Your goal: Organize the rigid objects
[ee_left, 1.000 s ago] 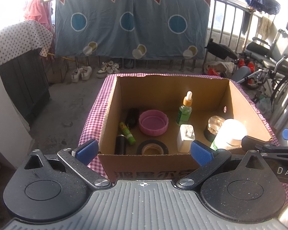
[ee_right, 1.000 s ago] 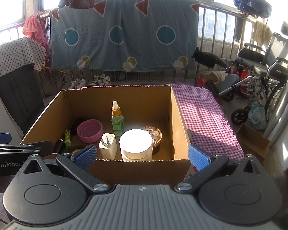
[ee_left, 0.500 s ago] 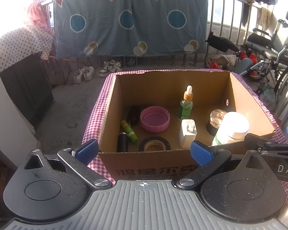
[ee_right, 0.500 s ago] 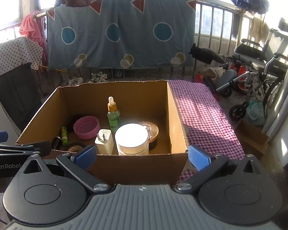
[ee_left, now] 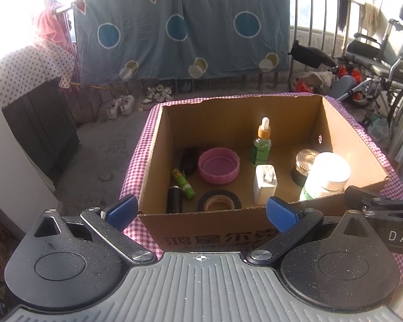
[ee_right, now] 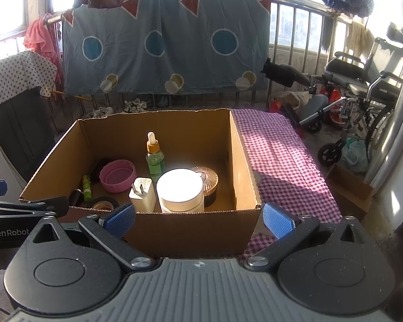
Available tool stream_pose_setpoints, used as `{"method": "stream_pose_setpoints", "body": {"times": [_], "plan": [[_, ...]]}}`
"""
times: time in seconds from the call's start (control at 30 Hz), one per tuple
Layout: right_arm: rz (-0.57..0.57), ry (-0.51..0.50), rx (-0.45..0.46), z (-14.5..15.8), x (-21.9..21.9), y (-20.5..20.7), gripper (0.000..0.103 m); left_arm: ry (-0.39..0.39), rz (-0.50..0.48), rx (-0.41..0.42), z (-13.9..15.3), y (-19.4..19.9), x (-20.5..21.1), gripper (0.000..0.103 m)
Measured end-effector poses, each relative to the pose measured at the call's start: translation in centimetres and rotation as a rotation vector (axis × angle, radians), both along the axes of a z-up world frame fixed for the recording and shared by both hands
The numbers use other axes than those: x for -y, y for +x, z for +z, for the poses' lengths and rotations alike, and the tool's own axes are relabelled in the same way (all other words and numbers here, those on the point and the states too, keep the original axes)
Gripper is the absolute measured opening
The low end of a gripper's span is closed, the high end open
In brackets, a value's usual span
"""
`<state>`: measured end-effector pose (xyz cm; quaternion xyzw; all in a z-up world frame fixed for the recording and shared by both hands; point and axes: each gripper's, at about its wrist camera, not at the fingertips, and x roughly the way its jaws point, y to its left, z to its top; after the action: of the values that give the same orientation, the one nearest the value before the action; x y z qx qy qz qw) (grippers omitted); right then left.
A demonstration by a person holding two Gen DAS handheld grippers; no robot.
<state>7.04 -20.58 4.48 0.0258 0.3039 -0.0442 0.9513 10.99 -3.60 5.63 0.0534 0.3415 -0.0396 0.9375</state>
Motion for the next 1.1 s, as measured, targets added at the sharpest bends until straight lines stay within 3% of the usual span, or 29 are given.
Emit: {"method": "stream_pose_setpoints", "body": {"times": [1.1], "plan": [[-0.009,0.002,-0.015,-0.37,0.09,-0.07,0.103,-0.003,-0.001,-0.016,-0.07,0.1,0.06,0.102]]}}
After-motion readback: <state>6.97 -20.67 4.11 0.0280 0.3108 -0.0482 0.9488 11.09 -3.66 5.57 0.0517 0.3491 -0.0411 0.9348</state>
